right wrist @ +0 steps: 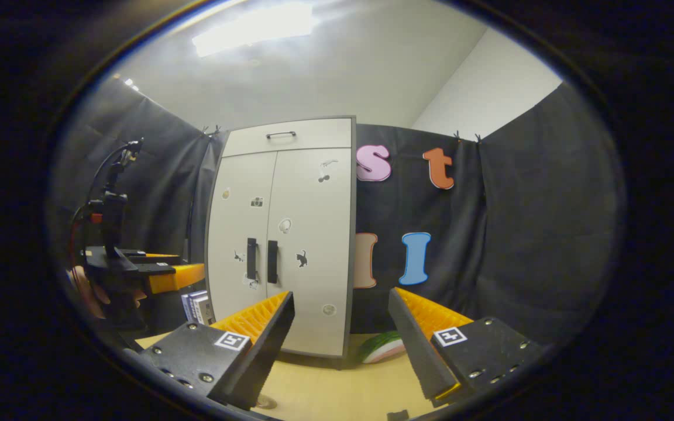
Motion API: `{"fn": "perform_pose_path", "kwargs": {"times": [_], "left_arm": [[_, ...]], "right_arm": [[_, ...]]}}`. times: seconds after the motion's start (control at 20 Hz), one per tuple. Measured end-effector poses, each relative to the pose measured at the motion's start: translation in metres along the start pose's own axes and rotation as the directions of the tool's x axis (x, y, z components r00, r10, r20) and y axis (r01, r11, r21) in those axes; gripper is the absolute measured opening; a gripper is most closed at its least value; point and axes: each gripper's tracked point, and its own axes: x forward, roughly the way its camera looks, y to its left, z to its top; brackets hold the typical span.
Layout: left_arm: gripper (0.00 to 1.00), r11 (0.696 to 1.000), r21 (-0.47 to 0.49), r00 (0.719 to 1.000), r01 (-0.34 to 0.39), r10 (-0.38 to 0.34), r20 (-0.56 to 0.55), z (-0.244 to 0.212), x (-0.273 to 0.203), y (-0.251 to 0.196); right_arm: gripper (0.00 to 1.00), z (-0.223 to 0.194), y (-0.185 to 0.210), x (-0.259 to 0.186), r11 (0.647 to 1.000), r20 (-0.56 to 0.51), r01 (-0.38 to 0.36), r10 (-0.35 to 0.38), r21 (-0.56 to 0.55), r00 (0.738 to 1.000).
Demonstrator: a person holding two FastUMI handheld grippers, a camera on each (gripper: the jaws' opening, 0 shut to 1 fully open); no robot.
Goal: Grasp the bottle in the cabinet with the left hand and place it on the coaster, then close the right door with the right hand and the left door with the left hand.
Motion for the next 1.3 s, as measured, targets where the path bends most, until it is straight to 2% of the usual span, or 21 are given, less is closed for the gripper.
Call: {"fn": "perform_pose_path", "kwargs": {"times": [0.4,0.6,0.85,1.3], "left_arm": [[0.96,1.000,0.012,1.000,0.010,-0.010,0.020,0.011,0.013,-0.050],[0.96,1.000,0.011,1.000,0.004,-0.004,0.025,0.009,0.020,-0.065],[0.97,1.000,-0.009,1.000,-0.022,0.022,-0.016,0.002,0.034,-0.080],[0.96,0.998,0.004,0.998,-0.065,0.065,-0.019,0.001,0.047,-0.114]], "right_arm": [[0.98,-0.005,-0.027,0.001,0.999,-0.006,-0.025,0.025,0.041,1.000],[0.99,0.003,-0.046,0.006,0.999,0.020,-0.039,0.038,0.025,0.999],[0.98,0.001,-0.065,0.019,0.997,0.035,-0.063,0.062,0.043,0.997],[0.99,-0.017,-0.097,0.034,0.994,0.019,-0.080,0.078,0.077,0.997]]}}
